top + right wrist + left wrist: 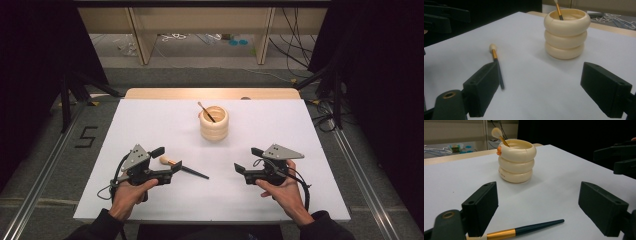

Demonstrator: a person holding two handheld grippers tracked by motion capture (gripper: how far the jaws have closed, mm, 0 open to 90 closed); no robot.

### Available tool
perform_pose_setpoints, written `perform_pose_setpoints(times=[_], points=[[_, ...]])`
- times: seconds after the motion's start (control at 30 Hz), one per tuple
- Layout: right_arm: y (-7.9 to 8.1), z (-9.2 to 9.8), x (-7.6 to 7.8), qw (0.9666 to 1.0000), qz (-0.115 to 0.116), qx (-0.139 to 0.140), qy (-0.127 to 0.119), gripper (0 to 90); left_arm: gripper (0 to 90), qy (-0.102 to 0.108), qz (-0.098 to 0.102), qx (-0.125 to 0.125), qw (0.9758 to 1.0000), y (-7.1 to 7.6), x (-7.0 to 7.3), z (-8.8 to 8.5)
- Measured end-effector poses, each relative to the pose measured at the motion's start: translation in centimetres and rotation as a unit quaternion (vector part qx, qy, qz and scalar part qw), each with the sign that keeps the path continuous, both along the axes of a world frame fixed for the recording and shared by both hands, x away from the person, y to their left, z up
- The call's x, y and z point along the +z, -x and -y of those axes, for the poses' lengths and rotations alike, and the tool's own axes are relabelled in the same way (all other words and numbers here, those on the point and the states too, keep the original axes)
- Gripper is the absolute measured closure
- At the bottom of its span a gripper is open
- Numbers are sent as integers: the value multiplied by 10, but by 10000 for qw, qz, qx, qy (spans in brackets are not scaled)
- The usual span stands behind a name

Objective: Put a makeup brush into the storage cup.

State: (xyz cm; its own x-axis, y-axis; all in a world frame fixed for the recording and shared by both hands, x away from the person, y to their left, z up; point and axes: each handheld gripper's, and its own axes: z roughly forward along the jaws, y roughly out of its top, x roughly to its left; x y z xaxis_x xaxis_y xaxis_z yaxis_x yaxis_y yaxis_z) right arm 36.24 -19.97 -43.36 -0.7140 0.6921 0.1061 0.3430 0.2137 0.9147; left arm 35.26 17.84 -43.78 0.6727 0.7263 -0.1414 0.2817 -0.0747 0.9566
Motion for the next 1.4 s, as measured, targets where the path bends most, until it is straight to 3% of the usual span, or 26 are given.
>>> perform_pose_setpoints(times=[0.23,0.93,1.13,1.33,1.4], points=[[7,6,0,10000,-20,-70,54,161,158,-13,-67,55,10000,-1,0,0],[19,14,-1,9998,-23,-151,119,161,158,-100,-92,-80,9999,-5,-1,1],[19,15,-2,9997,-92,-180,104,161,158,-75,-228,-75,9997,-6,-2,1],[20,14,-2,9998,-78,-157,36,161,158,-535,-188,-279,9980,-9,0,2],[21,14,-2,9997,-82,-185,96,161,158,-657,-245,-462,9965,-10,2,4]])
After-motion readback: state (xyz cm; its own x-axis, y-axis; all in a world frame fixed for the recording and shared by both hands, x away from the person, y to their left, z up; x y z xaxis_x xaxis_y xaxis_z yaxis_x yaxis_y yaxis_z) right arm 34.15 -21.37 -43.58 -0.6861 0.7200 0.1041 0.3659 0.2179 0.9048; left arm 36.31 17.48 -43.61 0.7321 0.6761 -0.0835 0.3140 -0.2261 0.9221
